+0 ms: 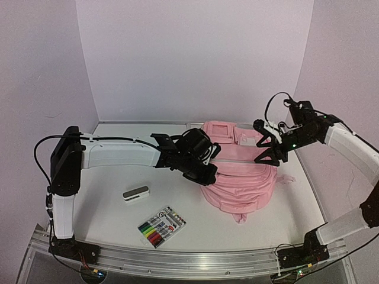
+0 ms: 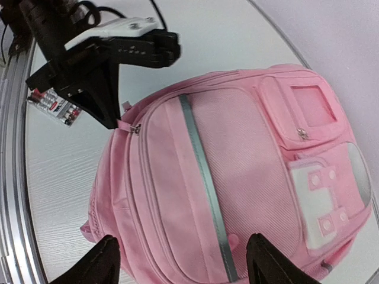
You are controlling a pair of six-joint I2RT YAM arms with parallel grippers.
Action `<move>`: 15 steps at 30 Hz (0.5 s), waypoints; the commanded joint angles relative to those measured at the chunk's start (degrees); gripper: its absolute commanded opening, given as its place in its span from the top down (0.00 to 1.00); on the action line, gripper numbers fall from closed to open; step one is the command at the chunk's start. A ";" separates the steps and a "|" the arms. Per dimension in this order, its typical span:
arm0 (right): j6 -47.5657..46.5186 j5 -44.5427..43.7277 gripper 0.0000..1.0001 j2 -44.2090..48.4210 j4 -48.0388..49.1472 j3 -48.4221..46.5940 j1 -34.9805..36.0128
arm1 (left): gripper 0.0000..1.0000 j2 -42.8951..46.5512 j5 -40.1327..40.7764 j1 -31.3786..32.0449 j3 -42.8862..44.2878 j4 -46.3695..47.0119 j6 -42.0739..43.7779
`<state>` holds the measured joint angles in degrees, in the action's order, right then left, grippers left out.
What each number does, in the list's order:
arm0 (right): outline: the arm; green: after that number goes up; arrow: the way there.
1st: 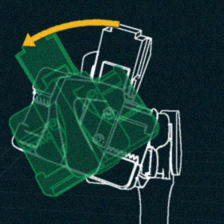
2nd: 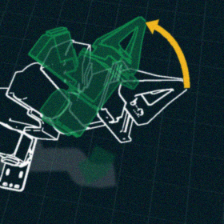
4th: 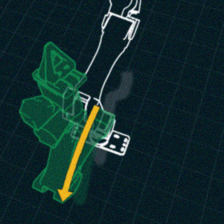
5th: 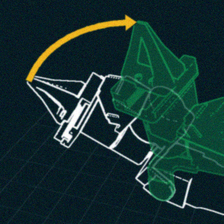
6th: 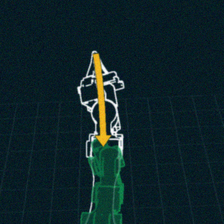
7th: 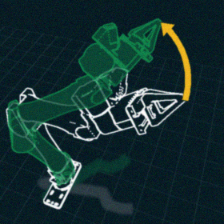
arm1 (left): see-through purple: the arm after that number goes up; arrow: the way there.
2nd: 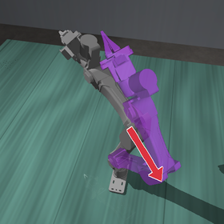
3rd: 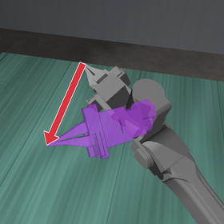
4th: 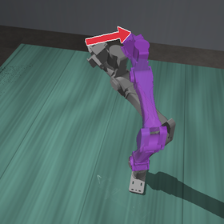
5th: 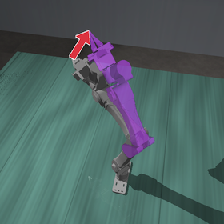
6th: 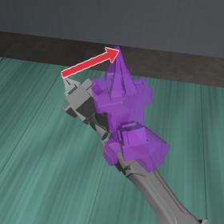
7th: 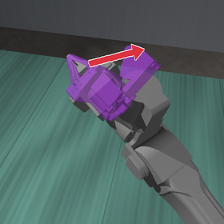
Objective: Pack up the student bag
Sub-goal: Unzip the student bag at the center of the board.
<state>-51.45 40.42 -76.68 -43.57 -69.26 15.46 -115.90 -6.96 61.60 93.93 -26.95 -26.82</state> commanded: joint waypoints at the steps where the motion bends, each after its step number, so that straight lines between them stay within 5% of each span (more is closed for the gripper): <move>1: -0.72 -5.47 0.30 -2.58 8.58 2.46 4.74 | 1.00 4.09 -1.16 -1.30 -1.36 4.48 -3.51; 9: 0.71 -14.68 0.26 -6.46 18.07 6.70 12.19 | 1.00 4.51 -1.31 -1.40 -2.30 5.41 -5.38; 15: -1.13 -20.69 0.36 -7.85 21.88 9.15 13.92 | 1.00 5.85 1.34 -2.22 -3.96 5.32 -6.42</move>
<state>-51.38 25.63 -83.96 -26.77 -61.49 28.82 -115.12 -8.72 60.77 90.93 -23.86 -31.74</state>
